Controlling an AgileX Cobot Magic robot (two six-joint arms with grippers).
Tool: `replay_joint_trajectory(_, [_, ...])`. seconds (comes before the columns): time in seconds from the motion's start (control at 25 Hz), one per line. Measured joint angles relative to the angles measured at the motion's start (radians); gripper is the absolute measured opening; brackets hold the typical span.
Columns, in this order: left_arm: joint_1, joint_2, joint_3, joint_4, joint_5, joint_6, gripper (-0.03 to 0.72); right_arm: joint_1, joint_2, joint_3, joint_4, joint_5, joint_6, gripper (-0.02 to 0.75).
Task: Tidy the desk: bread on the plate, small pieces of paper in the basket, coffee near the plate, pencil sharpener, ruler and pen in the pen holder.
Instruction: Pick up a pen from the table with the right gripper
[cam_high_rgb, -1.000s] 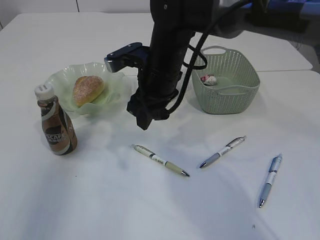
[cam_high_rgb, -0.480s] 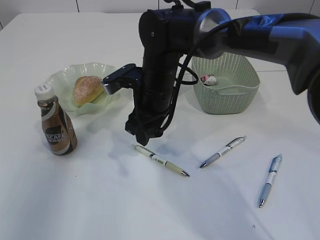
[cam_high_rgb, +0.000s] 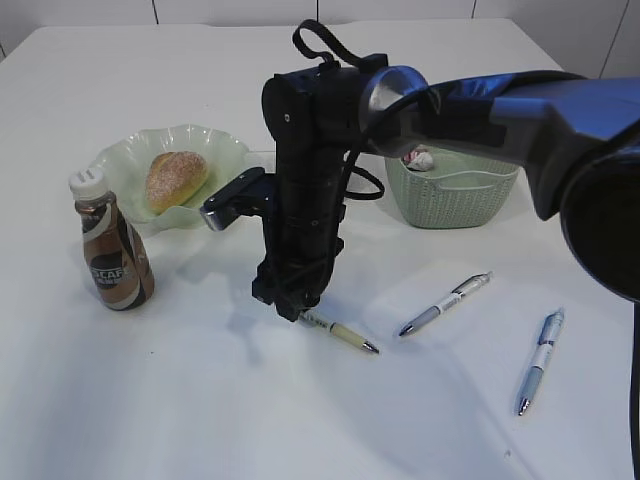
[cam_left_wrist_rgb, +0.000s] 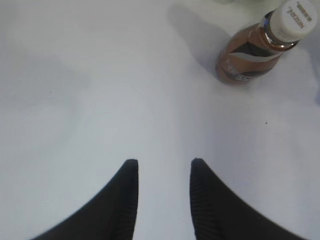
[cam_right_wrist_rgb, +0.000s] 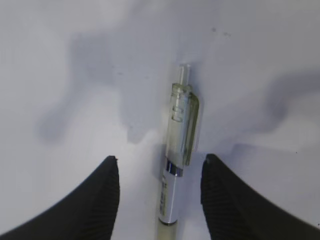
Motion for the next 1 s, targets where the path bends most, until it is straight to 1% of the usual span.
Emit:
replay_joint_trajectory(0.12, [0.000, 0.000, 0.000, -0.014, 0.000, 0.000, 0.243, 0.000, 0.005, -0.004, -0.035, 0.000, 0.000, 0.420])
replay_joint_trajectory(0.28, [0.000, 0.000, 0.000, -0.025, -0.002, 0.000, 0.243, 0.000, 0.007, -0.006, -0.048, 0.000, 0.000, 0.420])
replay_joint_trajectory(1.0, [0.000, 0.000, 0.000, -0.029, -0.007, 0.000, 0.243, 0.000, 0.017, -0.006, -0.049, 0.000, 0.019, 0.420])
